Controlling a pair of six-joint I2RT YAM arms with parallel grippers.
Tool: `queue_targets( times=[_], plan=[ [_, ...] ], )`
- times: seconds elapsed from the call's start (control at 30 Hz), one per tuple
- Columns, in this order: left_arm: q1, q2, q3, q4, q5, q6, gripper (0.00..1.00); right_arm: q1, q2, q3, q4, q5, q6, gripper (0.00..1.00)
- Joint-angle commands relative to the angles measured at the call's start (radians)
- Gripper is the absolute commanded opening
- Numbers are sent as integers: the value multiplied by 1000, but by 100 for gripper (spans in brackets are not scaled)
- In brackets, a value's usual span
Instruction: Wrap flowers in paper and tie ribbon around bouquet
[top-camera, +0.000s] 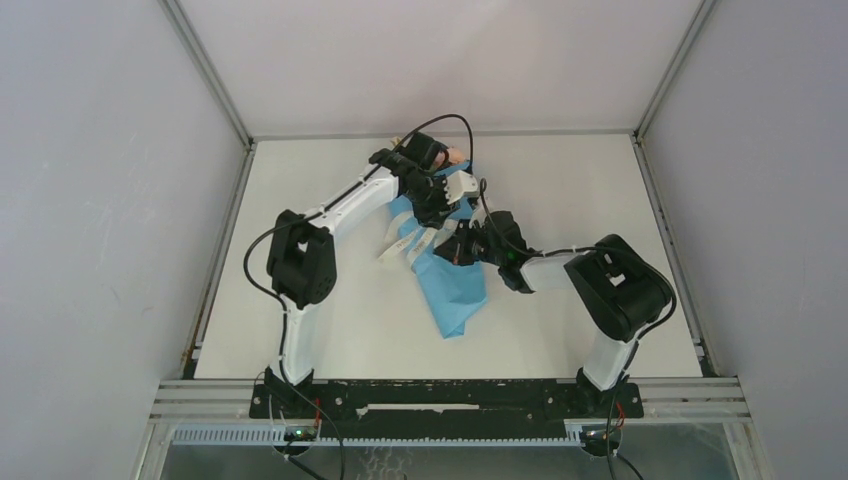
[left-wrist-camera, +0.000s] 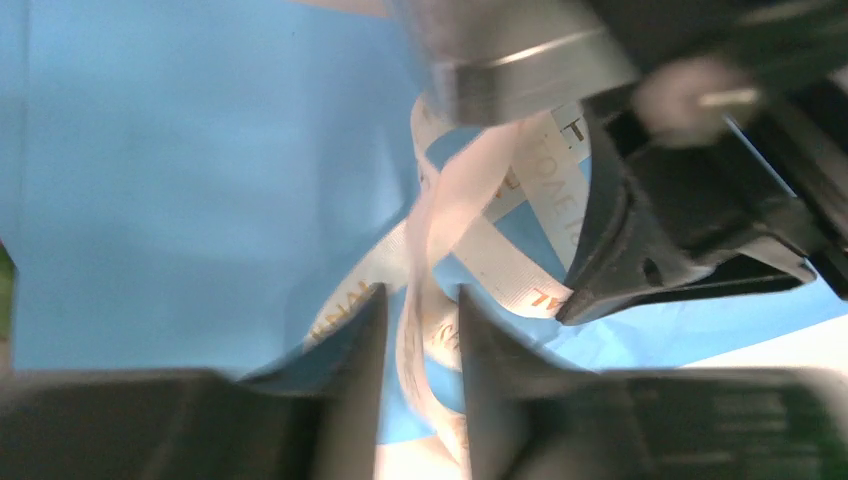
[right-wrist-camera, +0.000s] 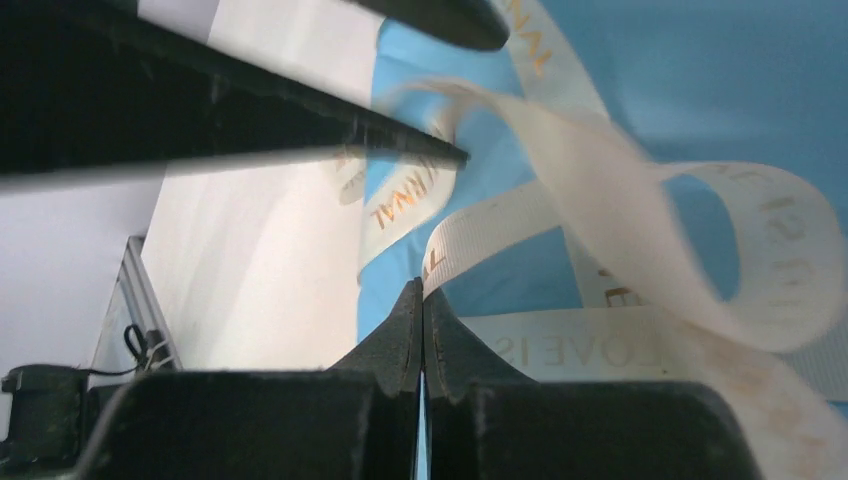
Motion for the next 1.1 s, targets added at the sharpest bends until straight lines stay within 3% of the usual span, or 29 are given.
queue_targets(
  times=[0.0,0.07,0.13,0.27,0.43,0.57,0.73,0.8,0.83,0.97,1.07],
  plan=[
    [10,-11,13,-25,-20,16,60,-19,-78,-2,-32,-125,-51,0],
    [22,-34,18,-56,-13,26,75,-34,-87,-2,-39,-162,-48,0],
    [45,-75,5,-91,0,54,82,-45,-99,-2,-51,-186,-48,0],
    [110,-145,-78,-119,-10,95,84,-59,-134,-2,-79,-236,-63,0],
    [159,-197,-286,-92,-32,119,85,-79,-180,-1,-135,-326,-90,0],
    [150,-229,-458,30,-74,139,88,-89,-210,-1,-198,-345,-122,0],
    [146,-183,-486,140,-132,87,85,-104,-227,23,-231,-426,-136,0],
    [136,-176,-501,146,-143,89,78,-115,-253,37,-263,-454,-152,0],
    [130,-177,-509,148,-155,91,69,-124,-270,44,-275,-476,-158,0],
    [133,-194,-519,172,-207,64,4,-203,-351,61,-267,-607,-113,0],
    [173,-199,-503,189,-245,1,0,-303,-414,61,-233,-668,-40,0]
  ],
)
